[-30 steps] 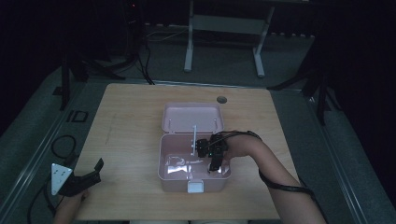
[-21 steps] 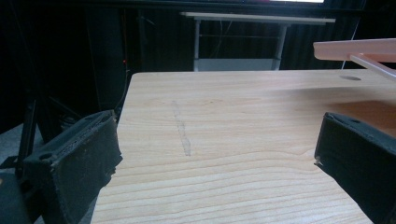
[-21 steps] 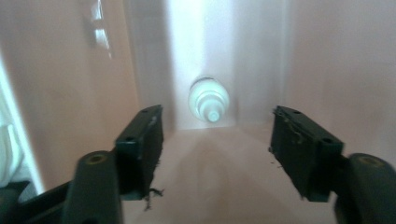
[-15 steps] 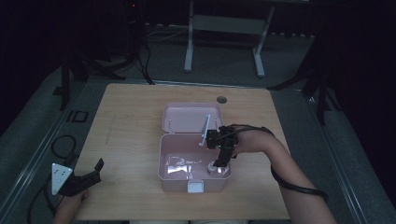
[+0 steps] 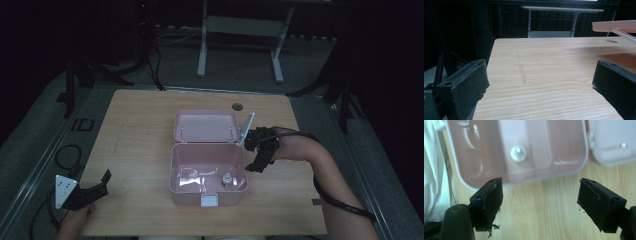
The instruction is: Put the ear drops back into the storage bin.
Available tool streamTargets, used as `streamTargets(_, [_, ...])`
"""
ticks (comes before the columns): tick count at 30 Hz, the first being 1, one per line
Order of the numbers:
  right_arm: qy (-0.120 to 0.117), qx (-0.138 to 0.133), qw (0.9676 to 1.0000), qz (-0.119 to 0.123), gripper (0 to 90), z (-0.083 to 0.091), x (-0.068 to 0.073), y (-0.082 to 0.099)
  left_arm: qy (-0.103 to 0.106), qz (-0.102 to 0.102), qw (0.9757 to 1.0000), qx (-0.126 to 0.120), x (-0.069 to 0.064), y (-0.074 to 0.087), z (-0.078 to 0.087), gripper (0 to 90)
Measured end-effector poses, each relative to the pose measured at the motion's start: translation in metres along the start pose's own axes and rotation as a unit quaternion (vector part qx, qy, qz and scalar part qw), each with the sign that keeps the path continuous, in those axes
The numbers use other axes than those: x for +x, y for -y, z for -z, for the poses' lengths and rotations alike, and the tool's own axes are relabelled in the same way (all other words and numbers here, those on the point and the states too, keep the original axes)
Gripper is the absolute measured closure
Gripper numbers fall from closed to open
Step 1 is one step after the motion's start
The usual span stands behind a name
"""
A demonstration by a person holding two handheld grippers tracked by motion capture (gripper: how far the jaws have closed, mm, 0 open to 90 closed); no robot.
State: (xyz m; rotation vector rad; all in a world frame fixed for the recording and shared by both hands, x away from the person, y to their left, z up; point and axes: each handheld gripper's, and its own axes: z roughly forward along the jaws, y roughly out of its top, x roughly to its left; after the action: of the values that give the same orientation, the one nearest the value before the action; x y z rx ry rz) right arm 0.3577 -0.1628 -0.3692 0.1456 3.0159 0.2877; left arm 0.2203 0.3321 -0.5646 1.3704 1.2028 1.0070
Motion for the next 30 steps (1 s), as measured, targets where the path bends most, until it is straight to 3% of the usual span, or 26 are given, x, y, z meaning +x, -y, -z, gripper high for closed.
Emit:
streamTargets(7, [0.004, 0.013, 0.9997, -0.02, 20.0, -0.006, -0.003, 0.028, -0.001, 0.0, 1.0, 0.0, 0.0, 0.0, 0.0, 0.4])
streamTargets(14, [0.001, 0.011, 0.9995, -0.03, 20.1, -0.019, -0.004, 0.046, -0.001, 0.0, 1.0, 0.0, 0.0, 0.0, 0.0, 0.4])
streamTargets(23, [-0.007, -0.016, 0.9982, -0.058, 20.2, -0.049, -0.004, 0.073, 0.0, 0.001, 1.0, 0.0, 0.0, 0.0, 0.0, 0.4])
streamTargets(30, [-0.015, -0.026, 0.9952, -0.093, 20.4, -0.076, -0.003, 0.096, 0.0, 0.0, 1.0, -0.001, 0.0, 0.0, 0.0, 0.4])
